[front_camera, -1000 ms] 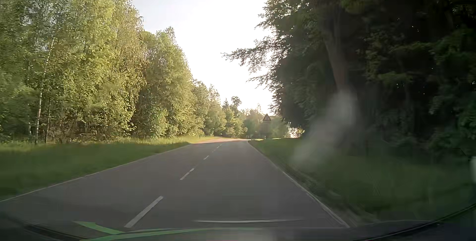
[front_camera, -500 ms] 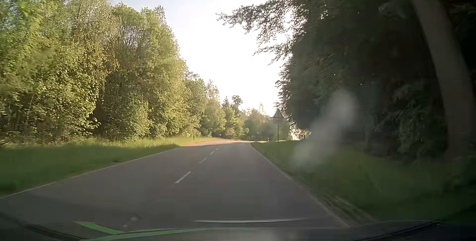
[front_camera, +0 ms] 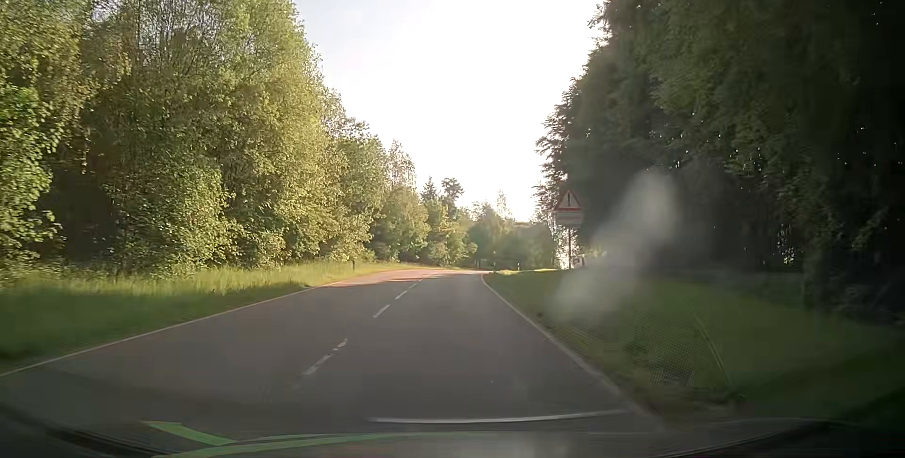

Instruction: Follow the waypoints while adhering to traffic rules and regulations

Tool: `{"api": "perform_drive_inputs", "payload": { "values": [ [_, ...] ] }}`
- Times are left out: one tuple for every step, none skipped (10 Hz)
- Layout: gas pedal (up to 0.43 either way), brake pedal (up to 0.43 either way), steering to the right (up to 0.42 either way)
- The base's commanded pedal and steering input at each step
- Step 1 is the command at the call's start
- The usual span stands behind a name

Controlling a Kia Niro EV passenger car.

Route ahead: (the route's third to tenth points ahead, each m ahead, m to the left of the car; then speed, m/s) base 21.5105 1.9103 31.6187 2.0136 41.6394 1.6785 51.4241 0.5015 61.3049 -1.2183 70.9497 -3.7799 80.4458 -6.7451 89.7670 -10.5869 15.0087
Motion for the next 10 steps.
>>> {"api": "perform_drive_inputs", "payload": {
  "values": [
    [0.157,0.000,-0.001],
    [0.157,0.000,-0.001],
    [0.157,0.000,-0.001],
    [0.157,0.000,-0.001],
    [0.157,0.000,-0.001],
    [0.157,0.000,-0.001],
    [0.157,0.000,-0.001],
    [0.157,0.000,0.000],
    [0.157,0.000,0.000],
    [0.157,0.000,0.000]
  ]
}}
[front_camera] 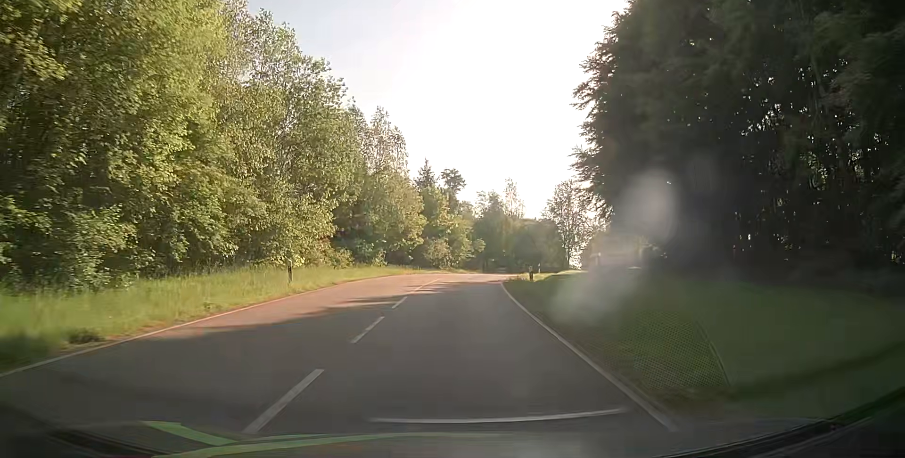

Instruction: Follow the waypoints while adhering to traffic rules and regulations

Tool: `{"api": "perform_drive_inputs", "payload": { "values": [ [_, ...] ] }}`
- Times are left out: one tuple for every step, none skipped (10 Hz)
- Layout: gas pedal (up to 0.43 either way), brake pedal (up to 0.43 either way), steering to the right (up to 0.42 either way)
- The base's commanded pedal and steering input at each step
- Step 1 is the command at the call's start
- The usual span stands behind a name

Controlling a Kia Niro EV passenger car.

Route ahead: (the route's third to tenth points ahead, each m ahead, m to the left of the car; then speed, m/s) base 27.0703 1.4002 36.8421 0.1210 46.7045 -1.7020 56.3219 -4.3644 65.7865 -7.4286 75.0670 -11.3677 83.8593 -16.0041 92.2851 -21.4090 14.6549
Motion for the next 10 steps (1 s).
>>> {"api": "perform_drive_inputs", "payload": {
  "values": [
    [0.157,0.000,0.001],
    [0.157,0.000,0.003],
    [0.157,0.000,0.005],
    [0.157,0.000,0.009],
    [0.157,0.000,0.012],
    [0.157,0.000,0.013],
    [0.157,0.000,0.014],
    [0.157,0.000,0.016],
    [0.157,0.000,0.016],
    [0.150,0.000,0.018]
  ]
}}
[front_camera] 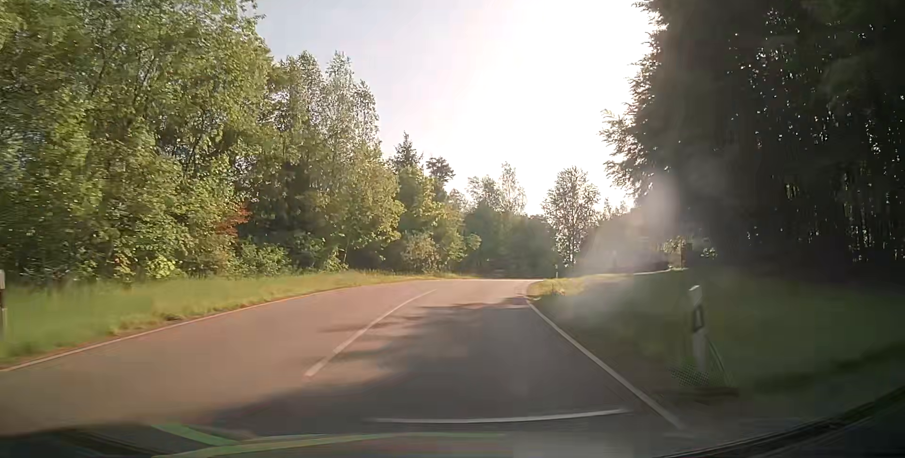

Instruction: Follow the waypoints while adhering to traffic rules and regulations

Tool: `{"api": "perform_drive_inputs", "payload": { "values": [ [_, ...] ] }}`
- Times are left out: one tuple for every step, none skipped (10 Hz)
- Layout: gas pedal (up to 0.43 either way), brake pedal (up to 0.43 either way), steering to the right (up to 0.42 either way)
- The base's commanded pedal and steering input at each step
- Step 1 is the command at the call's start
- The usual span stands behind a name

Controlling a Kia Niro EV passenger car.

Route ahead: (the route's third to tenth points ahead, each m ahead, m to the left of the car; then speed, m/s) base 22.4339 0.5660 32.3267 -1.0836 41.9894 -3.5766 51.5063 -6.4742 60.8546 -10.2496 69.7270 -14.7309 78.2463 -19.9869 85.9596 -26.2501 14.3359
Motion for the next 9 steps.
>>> {"api": "perform_drive_inputs", "payload": {
  "values": [
    [0.138,0.000,0.020],
    [0.130,0.000,0.021],
    [0.130,0.000,0.022],
    [0.130,0.000,0.022],
    [0.130,0.000,0.023],
    [0.130,0.000,0.025],
    [0.130,0.000,0.027],
    [0.130,0.000,0.029],
    [0.130,0.000,0.031]
  ]
}}
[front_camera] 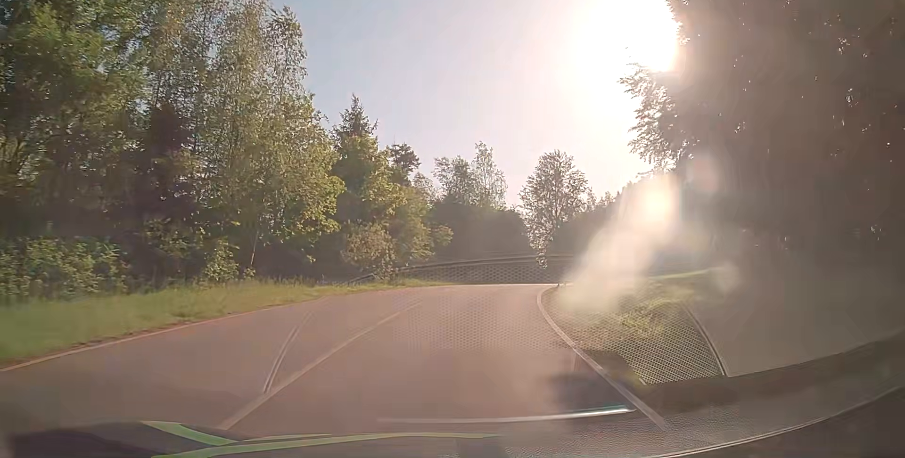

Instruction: Follow the waypoints while adhering to traffic rules and regulations

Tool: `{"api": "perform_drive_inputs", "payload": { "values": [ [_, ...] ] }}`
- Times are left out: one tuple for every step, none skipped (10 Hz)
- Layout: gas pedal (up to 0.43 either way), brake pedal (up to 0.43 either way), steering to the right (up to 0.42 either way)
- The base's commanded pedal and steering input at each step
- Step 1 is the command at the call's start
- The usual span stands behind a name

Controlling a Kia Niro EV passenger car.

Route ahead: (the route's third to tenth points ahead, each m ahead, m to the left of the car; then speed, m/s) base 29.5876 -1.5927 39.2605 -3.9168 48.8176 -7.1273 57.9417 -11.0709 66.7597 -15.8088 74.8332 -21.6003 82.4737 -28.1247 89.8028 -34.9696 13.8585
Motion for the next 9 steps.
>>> {"api": "perform_drive_inputs", "payload": {
  "values": [
    [0.130,0.000,0.032],
    [0.118,0.000,0.032],
    [0.110,0.000,0.032],
    [0.110,0.000,0.032],
    [0.087,0.000,0.032],
    [0.079,0.000,0.033],
    [0.079,0.000,0.034],
    [0.079,0.000,0.034],
    [0.079,0.000,0.035]
  ]
}}
